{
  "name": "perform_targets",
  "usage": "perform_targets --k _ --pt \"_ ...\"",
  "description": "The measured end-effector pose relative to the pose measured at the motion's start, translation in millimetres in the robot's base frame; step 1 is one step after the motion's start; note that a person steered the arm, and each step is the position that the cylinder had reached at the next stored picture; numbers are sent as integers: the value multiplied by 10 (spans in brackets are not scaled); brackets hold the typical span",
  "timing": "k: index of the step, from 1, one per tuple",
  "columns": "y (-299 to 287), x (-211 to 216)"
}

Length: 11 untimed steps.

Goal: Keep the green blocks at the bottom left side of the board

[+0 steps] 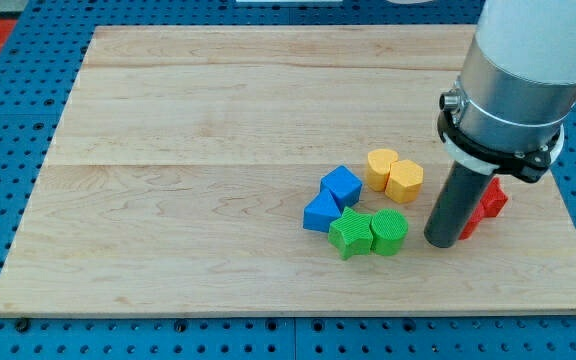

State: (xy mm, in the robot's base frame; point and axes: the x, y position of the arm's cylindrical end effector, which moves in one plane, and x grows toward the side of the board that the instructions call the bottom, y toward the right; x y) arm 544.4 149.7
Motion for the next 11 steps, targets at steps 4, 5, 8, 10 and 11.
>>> perform_targets --k 4,5,8,10,11 --pt "-1368 262" --pt "-1795 404" --pt "-1529 59" --pt "-2372 207" --pt "-2803 416"
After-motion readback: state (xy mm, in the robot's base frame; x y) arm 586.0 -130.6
